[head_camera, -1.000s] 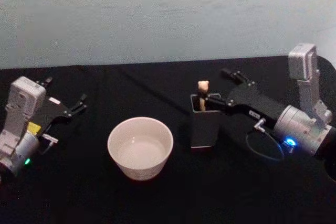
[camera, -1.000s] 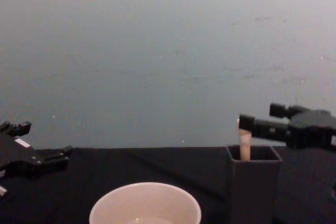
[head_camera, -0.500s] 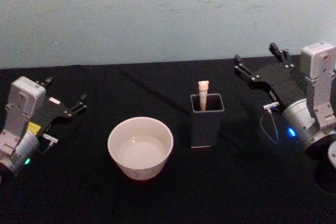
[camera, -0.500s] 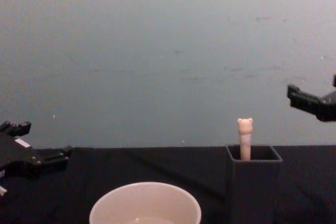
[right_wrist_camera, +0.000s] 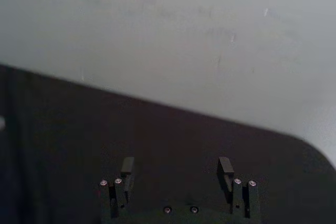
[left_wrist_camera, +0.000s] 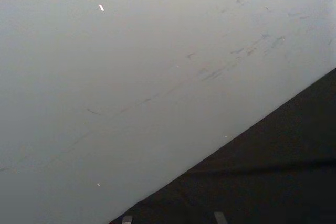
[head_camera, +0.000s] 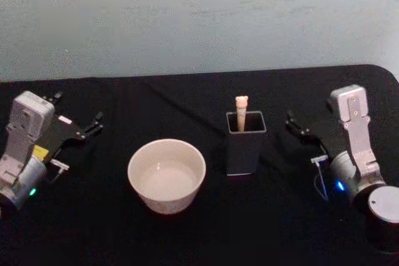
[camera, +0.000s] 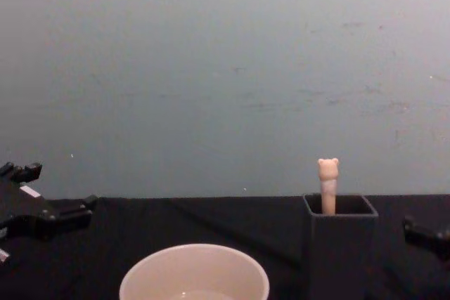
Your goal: Pick up the stirring spoon with one hand, stir inside the cup, then place it back in its original position.
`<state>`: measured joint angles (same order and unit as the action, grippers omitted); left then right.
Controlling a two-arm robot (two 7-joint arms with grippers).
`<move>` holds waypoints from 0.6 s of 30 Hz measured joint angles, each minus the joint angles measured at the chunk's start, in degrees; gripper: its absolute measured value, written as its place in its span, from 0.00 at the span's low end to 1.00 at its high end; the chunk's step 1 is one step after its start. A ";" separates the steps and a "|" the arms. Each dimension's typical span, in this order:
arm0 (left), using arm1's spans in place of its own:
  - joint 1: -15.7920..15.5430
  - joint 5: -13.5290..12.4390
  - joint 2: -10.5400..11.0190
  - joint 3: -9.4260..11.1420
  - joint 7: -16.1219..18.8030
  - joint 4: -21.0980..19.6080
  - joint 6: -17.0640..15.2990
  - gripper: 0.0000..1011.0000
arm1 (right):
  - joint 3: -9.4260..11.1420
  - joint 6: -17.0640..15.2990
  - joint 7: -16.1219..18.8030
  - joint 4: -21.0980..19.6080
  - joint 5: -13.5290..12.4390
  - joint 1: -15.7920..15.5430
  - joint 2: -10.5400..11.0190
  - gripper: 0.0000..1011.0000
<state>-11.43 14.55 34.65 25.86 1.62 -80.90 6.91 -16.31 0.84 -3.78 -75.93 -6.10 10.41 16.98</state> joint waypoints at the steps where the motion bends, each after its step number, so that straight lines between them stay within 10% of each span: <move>1: 0.00 0.00 0.00 0.00 0.00 0.00 0.00 0.99 | 0.06 -0.16 0.31 0.33 0.00 -0.03 -0.03 0.99; 18: 0.00 0.00 0.00 0.00 0.00 0.00 0.00 0.99 | 0.26 -0.74 1.60 0.87 -0.33 -0.09 0.02 0.99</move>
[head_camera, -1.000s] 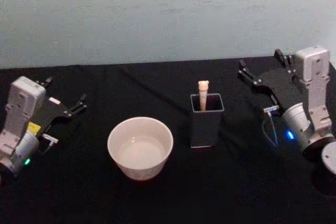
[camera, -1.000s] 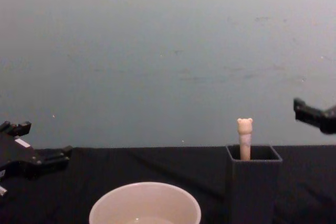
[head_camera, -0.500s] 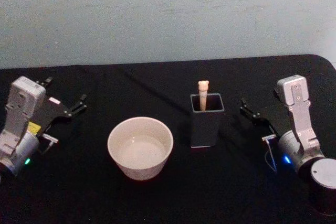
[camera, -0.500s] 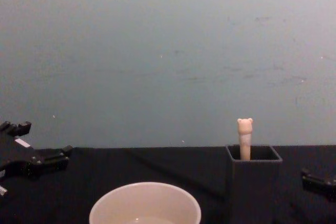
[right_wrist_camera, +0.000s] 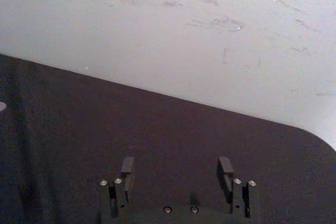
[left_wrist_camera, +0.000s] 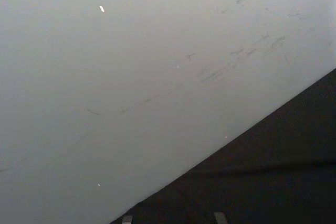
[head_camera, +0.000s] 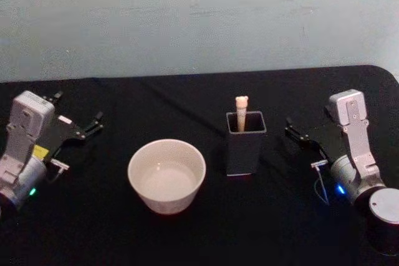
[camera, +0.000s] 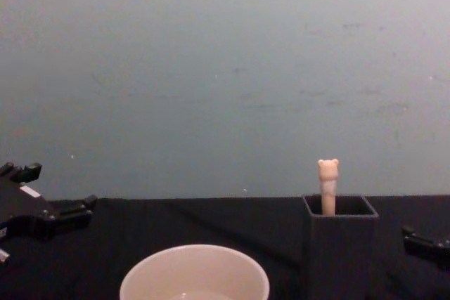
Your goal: Pick up the stirring spoon with one hand, stir inside the cup, then place it back in its original position.
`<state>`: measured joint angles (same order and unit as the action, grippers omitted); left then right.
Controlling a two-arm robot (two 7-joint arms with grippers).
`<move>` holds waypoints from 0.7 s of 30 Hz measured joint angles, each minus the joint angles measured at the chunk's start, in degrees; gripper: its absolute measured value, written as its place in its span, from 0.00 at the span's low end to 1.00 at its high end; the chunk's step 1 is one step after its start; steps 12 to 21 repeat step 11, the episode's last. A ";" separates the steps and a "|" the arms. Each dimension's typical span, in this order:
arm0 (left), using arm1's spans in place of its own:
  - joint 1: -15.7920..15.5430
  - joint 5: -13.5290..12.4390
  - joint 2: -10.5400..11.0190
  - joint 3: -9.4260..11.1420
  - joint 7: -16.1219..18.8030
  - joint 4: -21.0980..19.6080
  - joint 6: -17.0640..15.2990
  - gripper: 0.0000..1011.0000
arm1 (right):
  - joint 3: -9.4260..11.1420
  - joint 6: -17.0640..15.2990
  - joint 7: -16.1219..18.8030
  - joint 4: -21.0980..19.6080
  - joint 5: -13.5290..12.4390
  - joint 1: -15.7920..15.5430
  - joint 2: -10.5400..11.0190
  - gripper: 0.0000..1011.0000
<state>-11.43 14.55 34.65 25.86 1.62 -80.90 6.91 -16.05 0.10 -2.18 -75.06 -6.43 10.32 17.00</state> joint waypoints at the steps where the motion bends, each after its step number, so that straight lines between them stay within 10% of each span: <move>1: 0.00 0.00 0.00 0.00 0.00 0.00 0.00 0.99 | -0.01 0.01 -0.01 -0.02 0.00 0.01 0.00 0.99; 21: 0.00 0.00 0.00 0.00 0.00 0.00 0.00 0.99 | -0.08 0.11 -0.09 -0.10 -0.07 0.05 0.05 0.99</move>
